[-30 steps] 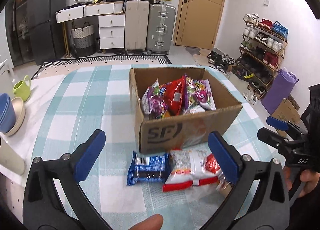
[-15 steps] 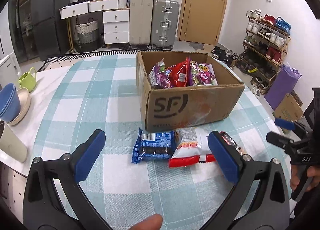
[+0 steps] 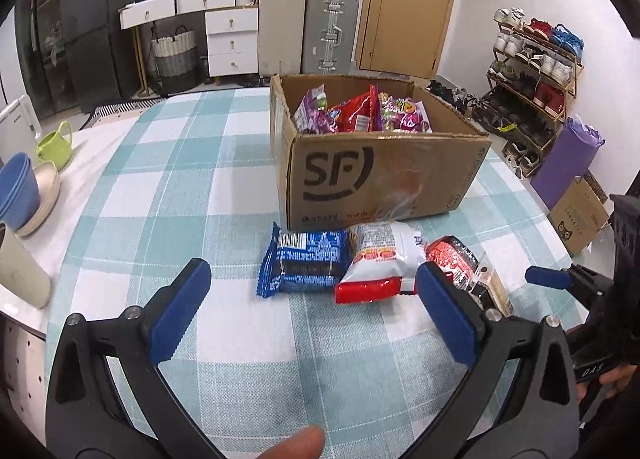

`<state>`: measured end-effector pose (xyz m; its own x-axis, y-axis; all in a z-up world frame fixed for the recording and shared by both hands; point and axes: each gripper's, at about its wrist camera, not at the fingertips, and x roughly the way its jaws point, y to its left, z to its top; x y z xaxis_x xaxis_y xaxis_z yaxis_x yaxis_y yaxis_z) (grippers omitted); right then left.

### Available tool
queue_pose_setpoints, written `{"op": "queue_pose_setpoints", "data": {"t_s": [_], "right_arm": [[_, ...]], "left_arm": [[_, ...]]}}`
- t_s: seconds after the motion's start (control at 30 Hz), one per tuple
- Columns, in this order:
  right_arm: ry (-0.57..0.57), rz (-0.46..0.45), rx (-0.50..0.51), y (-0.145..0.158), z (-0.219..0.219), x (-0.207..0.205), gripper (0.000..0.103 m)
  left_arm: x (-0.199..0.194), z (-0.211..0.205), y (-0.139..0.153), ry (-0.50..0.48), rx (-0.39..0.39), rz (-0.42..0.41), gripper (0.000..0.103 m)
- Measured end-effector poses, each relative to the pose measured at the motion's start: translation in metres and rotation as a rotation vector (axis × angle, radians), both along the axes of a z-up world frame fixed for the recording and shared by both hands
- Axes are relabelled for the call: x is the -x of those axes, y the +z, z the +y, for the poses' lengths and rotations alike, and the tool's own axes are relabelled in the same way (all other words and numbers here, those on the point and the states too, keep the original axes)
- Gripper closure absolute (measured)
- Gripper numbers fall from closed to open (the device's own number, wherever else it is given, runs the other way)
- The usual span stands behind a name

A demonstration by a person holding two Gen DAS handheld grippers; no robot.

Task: Organize snacks
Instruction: 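Move the right gripper to the cracker pack and grasp it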

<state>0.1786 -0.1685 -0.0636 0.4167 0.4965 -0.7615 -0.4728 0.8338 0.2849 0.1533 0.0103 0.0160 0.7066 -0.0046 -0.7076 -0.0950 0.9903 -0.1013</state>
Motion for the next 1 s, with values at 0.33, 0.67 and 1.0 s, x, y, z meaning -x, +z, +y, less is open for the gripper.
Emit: {"op": "queue_pose_setpoints", "data": {"t_s": [0.33,0.67,1.0], "right_arm": [[0.042,-0.023,0.067,-0.013,0.020,0.012,0.001],[0.054,-0.077,0.100,-0.014,0.027,0.020,0.008],[0.077,-0.120,0.082,-0.010,0.024,0.025,0.042]], "left_arm": [[0.001,0.003,-0.020,-0.012,0.019,0.045,0.001],[0.001,0.000,-0.030,-0.023,0.035,0.075,0.001],[0.000,-0.001,-0.031,-0.033,0.035,0.087,0.001]]}}
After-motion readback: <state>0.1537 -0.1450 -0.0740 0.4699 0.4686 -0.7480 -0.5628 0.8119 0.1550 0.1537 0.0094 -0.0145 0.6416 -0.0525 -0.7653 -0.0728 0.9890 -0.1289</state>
